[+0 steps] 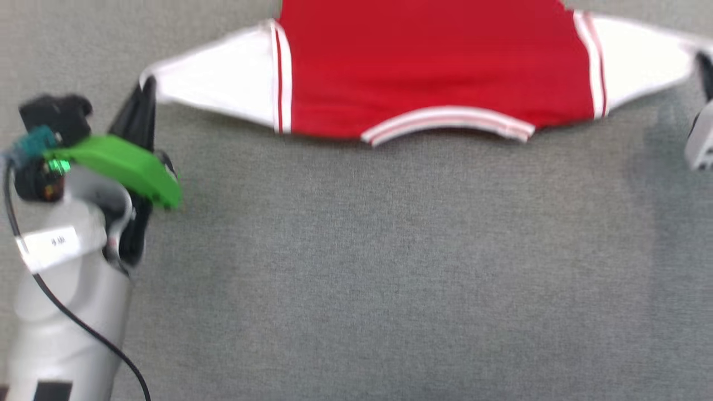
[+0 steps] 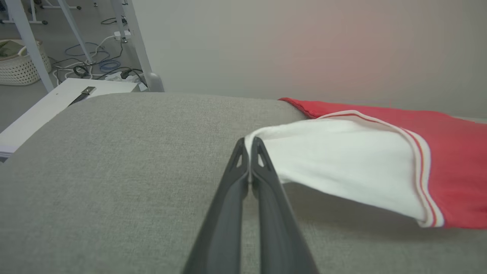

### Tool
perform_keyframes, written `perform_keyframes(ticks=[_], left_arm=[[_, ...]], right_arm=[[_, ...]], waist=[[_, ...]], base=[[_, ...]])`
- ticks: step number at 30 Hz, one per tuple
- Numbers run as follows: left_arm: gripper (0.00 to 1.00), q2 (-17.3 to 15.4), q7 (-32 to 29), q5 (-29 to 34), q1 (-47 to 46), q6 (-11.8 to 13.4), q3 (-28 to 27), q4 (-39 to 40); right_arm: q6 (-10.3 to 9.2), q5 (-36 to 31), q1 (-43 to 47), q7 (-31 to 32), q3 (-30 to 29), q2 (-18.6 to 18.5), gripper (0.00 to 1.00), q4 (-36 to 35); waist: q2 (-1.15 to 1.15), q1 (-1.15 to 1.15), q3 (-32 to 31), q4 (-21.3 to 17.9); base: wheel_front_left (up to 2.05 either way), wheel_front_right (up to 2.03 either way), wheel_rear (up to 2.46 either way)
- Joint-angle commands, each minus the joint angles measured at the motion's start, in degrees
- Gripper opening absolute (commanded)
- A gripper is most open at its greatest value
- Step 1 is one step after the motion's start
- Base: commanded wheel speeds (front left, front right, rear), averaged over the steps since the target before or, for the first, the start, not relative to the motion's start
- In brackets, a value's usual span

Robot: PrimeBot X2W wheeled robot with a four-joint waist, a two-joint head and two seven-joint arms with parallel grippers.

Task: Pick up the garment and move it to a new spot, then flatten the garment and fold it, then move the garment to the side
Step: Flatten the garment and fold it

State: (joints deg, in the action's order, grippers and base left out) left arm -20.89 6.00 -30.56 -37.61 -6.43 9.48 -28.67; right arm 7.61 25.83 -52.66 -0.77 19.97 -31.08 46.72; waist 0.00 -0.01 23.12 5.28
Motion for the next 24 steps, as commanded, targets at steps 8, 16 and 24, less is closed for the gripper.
perform_keyframes(ticks=[8,16,24], left_arm=[[0.0,-2.43,-6.06,-2.57,15.4,0.7,0.56,4.16],[0.0,-3.54,-11.66,-5.19,25.77,2.49,0.52,10.8],[0.0,-5.13,-19.28,-8.19,37.55,5.01,0.9,20.84]], right_arm=[[-0.12,4.4,13.58,6.08,-0.84,-1.15,0.0,-0.77],[-0.12,8.3,23.45,13.1,-2.6,-1.42,0.0,-4.83],[-0.12,10.11,34.52,21.0,-7.02,-2.24,0.0,-12.9]], waist=[[0.0,0.01,-12.02,-0.81],[0.0,0.01,-17.7,-1.66],[0.0,0.01,-21.62,-2.34]], base=[[0.0,0.0,0.0],[0.0,0.0,0.0],[0.0,0.0,0.0]])
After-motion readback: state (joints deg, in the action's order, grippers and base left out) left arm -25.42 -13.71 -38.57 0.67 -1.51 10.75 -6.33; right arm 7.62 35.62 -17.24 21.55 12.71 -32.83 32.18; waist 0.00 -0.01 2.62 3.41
